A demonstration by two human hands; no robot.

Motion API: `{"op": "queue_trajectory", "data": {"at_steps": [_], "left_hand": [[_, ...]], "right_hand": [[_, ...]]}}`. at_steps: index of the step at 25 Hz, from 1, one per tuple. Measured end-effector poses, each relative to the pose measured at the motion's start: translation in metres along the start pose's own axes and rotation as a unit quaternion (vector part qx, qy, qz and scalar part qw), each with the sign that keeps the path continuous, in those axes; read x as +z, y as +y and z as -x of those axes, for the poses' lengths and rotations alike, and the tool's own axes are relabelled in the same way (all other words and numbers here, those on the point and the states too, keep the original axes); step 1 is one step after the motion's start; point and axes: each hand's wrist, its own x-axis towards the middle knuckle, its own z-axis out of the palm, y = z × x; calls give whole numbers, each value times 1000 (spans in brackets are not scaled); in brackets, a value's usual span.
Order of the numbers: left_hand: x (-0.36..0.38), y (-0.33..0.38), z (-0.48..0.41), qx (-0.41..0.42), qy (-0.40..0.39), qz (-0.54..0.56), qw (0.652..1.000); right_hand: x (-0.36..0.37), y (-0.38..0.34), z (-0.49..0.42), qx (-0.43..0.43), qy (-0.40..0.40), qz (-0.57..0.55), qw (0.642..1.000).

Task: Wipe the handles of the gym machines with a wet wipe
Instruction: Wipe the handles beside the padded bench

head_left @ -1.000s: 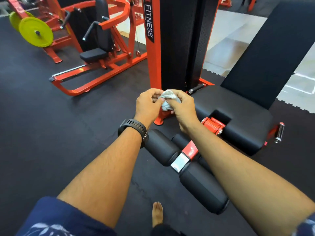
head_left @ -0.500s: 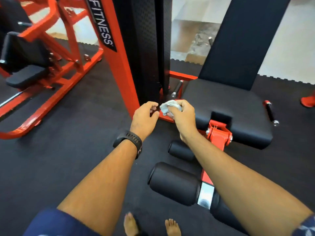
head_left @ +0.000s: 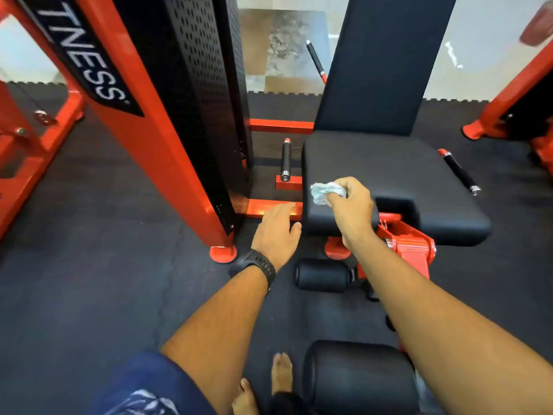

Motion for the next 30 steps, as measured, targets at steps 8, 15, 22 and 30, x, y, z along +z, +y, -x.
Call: {"op": "queue_trajectory", "data": {"at_steps": [8,15,22,30], "left_hand": [[-25,-92,-163,56,-93,-171,979],[-14,-128,-281,110,-170,-260,944],[8,-160,-409,165,-248,-306,904],[47,-188,-505,215,-353,-299,860]], "right_hand": [[107,23,-80,78,57,-60,993],[171,63,-130,58,91,-24,994],[246,70,-217,-16,57,53,997],[283,87,-275,-22,-69,309,948]]}}
